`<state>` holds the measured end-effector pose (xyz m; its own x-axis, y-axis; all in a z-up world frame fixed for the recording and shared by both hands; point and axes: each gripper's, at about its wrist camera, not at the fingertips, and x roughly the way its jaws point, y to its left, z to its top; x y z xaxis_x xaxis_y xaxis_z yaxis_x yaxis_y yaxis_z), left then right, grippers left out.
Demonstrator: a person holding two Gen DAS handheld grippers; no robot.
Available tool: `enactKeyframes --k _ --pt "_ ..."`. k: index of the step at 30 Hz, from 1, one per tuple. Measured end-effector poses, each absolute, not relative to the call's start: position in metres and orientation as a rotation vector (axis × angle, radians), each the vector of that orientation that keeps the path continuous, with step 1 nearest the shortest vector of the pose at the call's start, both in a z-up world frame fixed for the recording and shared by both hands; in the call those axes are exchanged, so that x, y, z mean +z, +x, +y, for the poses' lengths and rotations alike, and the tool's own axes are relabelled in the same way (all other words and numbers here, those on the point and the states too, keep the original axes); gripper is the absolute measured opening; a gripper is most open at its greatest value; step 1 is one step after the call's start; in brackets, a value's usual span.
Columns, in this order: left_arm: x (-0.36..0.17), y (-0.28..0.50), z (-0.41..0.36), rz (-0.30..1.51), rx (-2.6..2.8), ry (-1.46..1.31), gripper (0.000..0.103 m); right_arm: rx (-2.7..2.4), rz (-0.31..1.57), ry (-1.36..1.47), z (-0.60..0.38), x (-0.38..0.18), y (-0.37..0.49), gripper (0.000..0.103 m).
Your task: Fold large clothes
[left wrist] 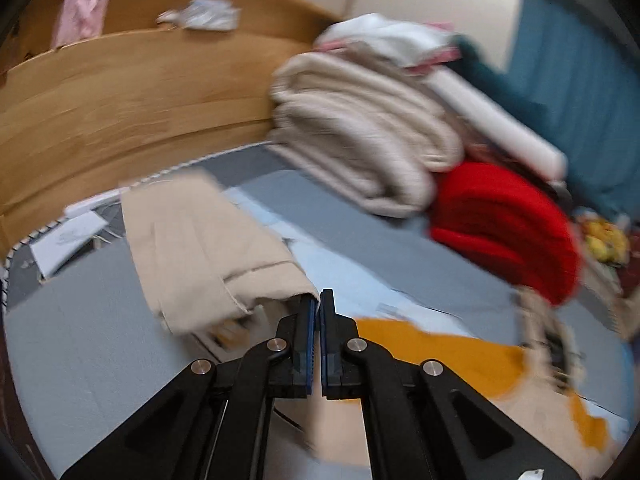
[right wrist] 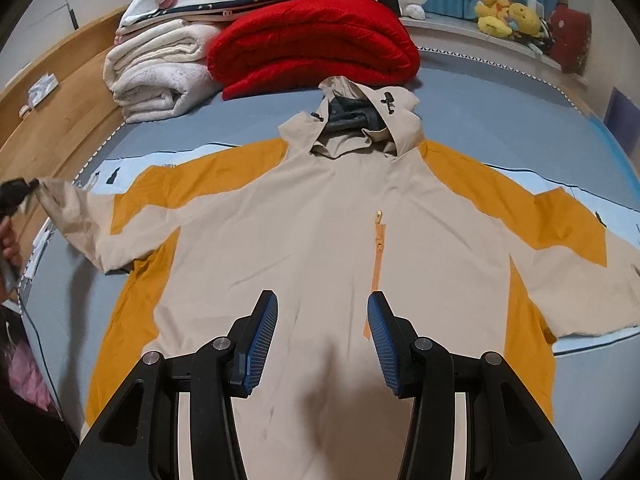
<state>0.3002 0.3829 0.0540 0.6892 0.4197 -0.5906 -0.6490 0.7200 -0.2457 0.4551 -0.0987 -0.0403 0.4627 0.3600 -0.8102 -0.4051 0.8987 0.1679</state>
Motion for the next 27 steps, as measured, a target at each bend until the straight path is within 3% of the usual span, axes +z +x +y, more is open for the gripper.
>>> enactKeyframes --k 3,8,10,13,15,17,19,21,27 --pt "0.066 0.306 0.301 0.523 0.48 -0.384 0.0 0.483 0.97 -0.053 -0.1 -0.032 0.444 0.048" --pt "0.04 0.347 0.19 0.609 0.186 -0.284 0.0 0.468 0.944 -0.036 -0.105 -0.024 0.429 0.046" --pt "0.02 0.364 0.157 0.675 0.1 -0.251 0.0 0.455 0.936 -0.041 -0.107 -0.024 0.423 0.037" --pt "-0.027 0.387 0.123 0.886 -0.015 -0.279 0.004 0.434 0.954 -0.03 -0.112 -0.032 0.415 0.037" --pt "-0.051 0.397 0.121 1.015 -0.016 -0.339 0.007 0.411 0.981 0.008 -0.118 -0.04 0.413 0.037" --pt "-0.055 0.397 0.129 1.036 -0.011 -0.424 0.011 0.387 0.997 0.051 -0.123 -0.046 0.414 0.037" --pt "-0.047 0.393 0.139 1.014 0.001 -0.476 0.025 0.376 1.026 0.103 -0.126 -0.051 0.416 0.038" --pt "-0.037 0.389 0.155 0.984 0.033 -0.498 0.032 0.382 1.031 0.133 -0.124 -0.053 0.418 0.038" --pt "-0.047 0.376 0.175 0.983 0.138 -0.427 0.032 0.437 1.081 0.178 -0.106 -0.073 0.426 0.044"
